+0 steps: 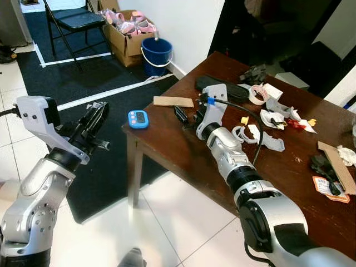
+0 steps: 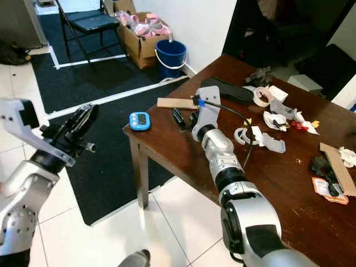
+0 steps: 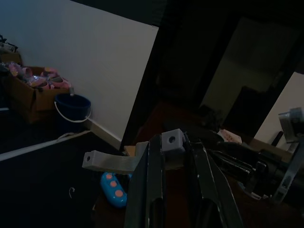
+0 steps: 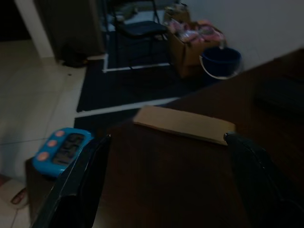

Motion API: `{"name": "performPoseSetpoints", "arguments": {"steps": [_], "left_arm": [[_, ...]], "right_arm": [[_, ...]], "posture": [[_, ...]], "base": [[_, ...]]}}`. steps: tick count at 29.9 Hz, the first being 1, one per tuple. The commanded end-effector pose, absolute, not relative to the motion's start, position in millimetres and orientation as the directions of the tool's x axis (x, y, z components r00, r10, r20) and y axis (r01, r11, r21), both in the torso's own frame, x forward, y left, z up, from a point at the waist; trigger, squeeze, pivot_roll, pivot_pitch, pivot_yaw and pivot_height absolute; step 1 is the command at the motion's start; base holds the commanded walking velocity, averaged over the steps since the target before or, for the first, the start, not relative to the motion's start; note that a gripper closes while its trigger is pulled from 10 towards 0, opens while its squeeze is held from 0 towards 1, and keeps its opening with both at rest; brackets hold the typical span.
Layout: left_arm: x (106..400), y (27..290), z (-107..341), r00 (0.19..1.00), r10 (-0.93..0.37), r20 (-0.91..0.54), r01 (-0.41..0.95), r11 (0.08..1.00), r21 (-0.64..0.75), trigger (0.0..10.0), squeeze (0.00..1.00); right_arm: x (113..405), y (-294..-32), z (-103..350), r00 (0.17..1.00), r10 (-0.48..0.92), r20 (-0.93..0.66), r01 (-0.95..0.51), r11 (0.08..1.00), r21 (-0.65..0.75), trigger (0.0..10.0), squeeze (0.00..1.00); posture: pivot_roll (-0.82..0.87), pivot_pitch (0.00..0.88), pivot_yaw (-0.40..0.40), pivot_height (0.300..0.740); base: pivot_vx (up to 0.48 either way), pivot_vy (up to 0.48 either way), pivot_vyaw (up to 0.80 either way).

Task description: Picking trash to rubbish bin

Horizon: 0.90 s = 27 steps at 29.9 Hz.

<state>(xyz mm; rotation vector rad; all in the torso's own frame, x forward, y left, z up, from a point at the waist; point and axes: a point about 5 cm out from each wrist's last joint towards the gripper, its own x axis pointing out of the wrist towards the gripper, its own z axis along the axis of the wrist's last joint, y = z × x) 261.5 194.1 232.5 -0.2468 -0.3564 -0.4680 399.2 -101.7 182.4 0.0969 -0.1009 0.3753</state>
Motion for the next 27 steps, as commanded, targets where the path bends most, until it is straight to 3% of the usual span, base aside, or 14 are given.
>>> {"name": "performPoseSetpoints", "arguments": {"steps": [1, 9, 23, 27], "left_arm": [[262.1, 190.9, 231.8, 0.830, -0.394, 0.395, 0.481, 0.864, -0.150, 10.0, 0.00], [263.1, 191.6, 231.9, 0.830, -0.394, 0.395, 0.481, 0.864, -0.150, 10.0, 0.00], [263.5, 189.6, 230.8, 0.827, -0.404, 0.390, 0.490, 0.859, -0.149, 10.0, 0.00], [263.8, 188.3, 229.7, 0.827, -0.408, 0.386, 0.494, 0.856, -0.152, 10.0, 0.00]], "right_arm": [[400.3, -106.8, 178.7, 0.938, 0.338, 0.084, -0.344, 0.935, 0.083, 10.0, 0.00], [400.2, -105.0, 177.2, 0.944, 0.321, 0.076, -0.327, 0.941, 0.089, 10.0, 0.00], [398.7, -104.1, 175.0, 0.942, 0.326, 0.080, -0.332, 0.941, 0.070, 10.0, 0.00], [399.0, -109.9, 172.6, 0.953, 0.296, 0.058, -0.297, 0.955, 0.009, 10.0, 0.00]], "posture": [[0.28, 0.132, -0.107, 0.740], [0.28, 0.133, -0.107, 0.740], [0.28, 0.142, -0.100, 0.740], [0.27, 0.144, -0.099, 0.740]], "base": [[0.255, 0.000, -0.80], [0.257, 0.000, -0.78], [0.263, 0.000, 0.00], [0.277, 0.000, 0.00]]}}
